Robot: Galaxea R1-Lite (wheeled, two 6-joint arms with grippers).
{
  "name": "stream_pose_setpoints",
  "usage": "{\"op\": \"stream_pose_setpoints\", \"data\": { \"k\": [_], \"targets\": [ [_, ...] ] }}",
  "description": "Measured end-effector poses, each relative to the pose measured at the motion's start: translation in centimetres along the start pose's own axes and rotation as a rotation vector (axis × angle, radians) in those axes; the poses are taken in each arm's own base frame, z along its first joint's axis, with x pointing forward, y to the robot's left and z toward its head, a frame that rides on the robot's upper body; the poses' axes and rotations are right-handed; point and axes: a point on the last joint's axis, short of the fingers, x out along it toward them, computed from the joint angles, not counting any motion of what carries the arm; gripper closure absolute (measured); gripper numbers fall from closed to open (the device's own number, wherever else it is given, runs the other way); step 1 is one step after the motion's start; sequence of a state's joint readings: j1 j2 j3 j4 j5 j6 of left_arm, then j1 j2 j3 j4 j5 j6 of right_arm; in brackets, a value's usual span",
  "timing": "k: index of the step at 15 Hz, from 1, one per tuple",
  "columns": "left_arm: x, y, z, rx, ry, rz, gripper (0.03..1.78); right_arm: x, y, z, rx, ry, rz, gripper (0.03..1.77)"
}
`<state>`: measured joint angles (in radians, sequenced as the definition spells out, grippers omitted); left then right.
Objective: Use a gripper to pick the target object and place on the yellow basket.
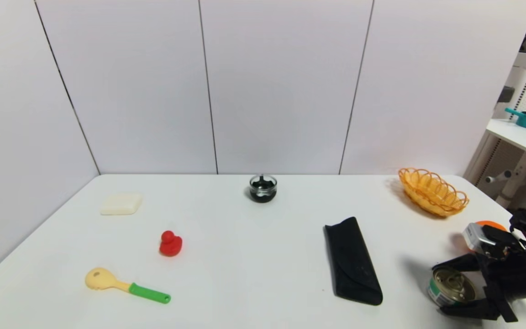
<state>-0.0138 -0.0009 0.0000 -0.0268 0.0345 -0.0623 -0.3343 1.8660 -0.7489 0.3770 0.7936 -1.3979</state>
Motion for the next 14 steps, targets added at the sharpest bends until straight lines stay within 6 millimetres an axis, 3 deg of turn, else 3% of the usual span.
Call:
{"op": "stream_pose_setpoints", "data": {
  "k": [2, 3, 14],
  "targets": [
    [0.0, 0.0, 0.0, 0.0, 0.0, 0.0, 0.12, 0.05, 0.06, -0.08, 0.004, 0.009, 0.002, 0.74],
    [0.0, 0.0, 0.0, 0.0, 0.0, 0.0, 0.12, 0.06, 0.09, -0.1, 0.005, 0.01, 0.003, 0.78],
    [0.0, 0.0, 0.0, 0.0, 0.0, -0.001, 0.12, -0.54, -0.06, 0.47, 0.0, 0.003, -0.02, 0.82]
  ]
}}
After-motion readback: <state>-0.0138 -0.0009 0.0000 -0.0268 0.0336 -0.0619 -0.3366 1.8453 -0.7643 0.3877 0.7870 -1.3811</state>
